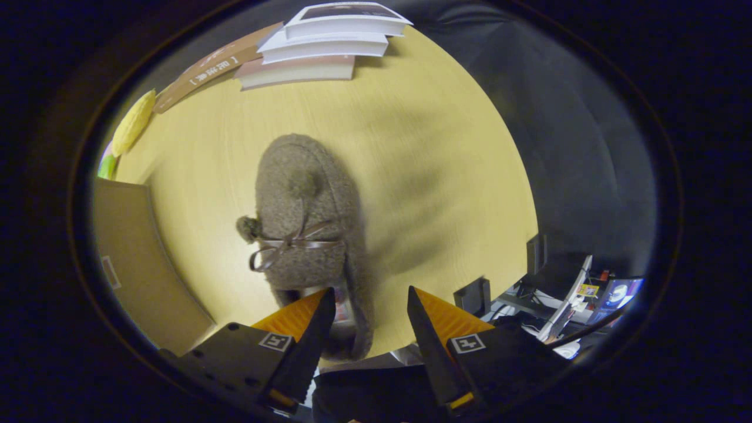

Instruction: Open the storage box then place both shoes into the box .Put the left shoe in first, then the right shoe, with the right side of both shoes facing outward in a uniform manner.

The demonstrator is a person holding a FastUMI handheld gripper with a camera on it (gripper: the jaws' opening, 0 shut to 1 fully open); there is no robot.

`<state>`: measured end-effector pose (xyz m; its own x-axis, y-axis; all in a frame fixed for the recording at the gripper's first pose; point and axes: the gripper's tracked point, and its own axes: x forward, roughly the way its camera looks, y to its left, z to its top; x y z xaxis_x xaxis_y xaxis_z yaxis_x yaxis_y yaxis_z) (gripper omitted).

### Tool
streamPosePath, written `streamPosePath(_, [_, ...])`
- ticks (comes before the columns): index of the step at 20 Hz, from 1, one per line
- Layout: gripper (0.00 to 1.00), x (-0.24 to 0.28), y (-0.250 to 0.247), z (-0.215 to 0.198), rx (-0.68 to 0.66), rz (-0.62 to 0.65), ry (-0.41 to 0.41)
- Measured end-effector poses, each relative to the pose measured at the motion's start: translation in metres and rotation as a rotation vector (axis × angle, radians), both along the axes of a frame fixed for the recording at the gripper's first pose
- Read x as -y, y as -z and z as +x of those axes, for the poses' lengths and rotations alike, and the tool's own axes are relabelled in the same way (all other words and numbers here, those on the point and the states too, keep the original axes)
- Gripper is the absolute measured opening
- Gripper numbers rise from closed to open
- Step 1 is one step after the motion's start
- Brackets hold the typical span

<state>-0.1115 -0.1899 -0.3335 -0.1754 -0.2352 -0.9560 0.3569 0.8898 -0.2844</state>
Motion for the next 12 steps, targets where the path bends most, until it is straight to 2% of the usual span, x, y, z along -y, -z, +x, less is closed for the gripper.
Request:
streamPosePath(2, [0.75, 0.005, 0.008, -0.005, -0.011, 0.009, -0.003])
streamPosePath(6, [0.44, -0.002, 0.026, -0.009, 0.004, 0.069, 0.016])
streamPosePath(10, [0.14, -0.011, 0.029, -0.007, -0.018, 0.095, -0.055])
streamPosePath(12, [0.11, -0.012, 0.029, -0.007, -0.042, 0.082, -0.092])
